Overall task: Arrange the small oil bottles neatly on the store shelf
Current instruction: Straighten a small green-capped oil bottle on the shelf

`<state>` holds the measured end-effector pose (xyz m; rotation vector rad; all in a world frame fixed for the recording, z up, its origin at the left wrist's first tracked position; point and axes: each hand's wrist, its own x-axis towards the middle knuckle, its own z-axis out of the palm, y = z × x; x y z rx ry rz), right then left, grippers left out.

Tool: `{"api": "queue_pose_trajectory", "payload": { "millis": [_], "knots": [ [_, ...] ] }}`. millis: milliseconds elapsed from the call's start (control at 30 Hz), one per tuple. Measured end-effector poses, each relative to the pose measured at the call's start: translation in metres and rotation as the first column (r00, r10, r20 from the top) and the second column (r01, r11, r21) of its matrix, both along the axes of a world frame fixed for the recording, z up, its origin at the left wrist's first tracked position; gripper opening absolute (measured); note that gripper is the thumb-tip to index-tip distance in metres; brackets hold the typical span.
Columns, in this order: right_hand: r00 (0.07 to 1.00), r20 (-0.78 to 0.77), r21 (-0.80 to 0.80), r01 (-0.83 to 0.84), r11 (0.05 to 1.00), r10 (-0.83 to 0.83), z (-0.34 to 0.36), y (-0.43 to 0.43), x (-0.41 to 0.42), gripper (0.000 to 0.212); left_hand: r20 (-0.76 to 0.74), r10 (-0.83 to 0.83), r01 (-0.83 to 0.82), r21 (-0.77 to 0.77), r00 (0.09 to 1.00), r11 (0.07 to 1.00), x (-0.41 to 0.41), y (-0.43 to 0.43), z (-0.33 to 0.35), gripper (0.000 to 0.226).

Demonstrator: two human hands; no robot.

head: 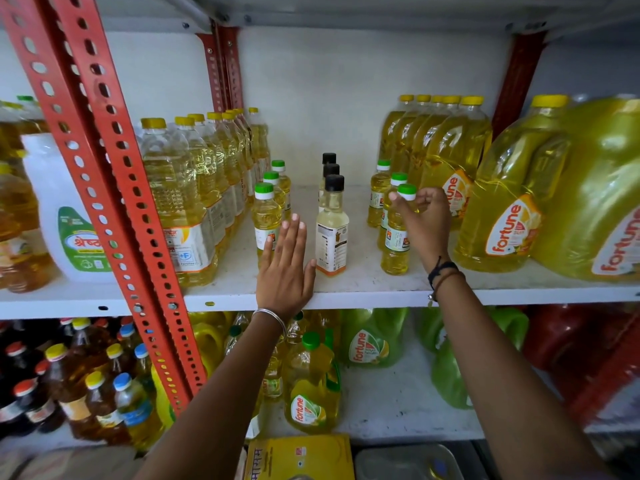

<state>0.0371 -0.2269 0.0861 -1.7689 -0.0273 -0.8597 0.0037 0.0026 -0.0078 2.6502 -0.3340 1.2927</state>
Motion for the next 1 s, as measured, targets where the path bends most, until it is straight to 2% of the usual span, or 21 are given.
{"api": "queue_pose_trajectory", "payload": {
  "millis": [167, 367, 533, 1000],
  "knots": [
    [0.991, -0.007, 0.058, -0.131, 0.99, 0.131, -0.002, -0.003, -0.003, 0.032, -0.018, 0.001, -0.001, 0.004, 1.0, 1.0, 0.0, 0.0, 0.0, 0.064],
    [0.99, 0.01, 0.063, -0.141, 0.988, 0.141, 0.001, -0.006, -0.004, 0.034, -0.022, 0.0, 0.0, 0.005, 1.0, 1.0, 0.0, 0.0, 0.0, 0.064],
    [0.989, -0.044, 0.014, -0.137, 0.99, 0.138, -0.004, -0.005, -0.009, 0.048, -0.024, 0.004, -0.004, 0.01, 1.0, 1.0, 0.0, -0.001, 0.0, 0.063],
    [0.991, -0.041, -0.089, -0.132, 0.987, 0.128, -0.004, -0.014, -0.031, 0.031, -0.047, 0.008, -0.007, 0.022, 0.999, 1.0, -0.002, -0.002, 0.001, 0.063]
  ]
}}
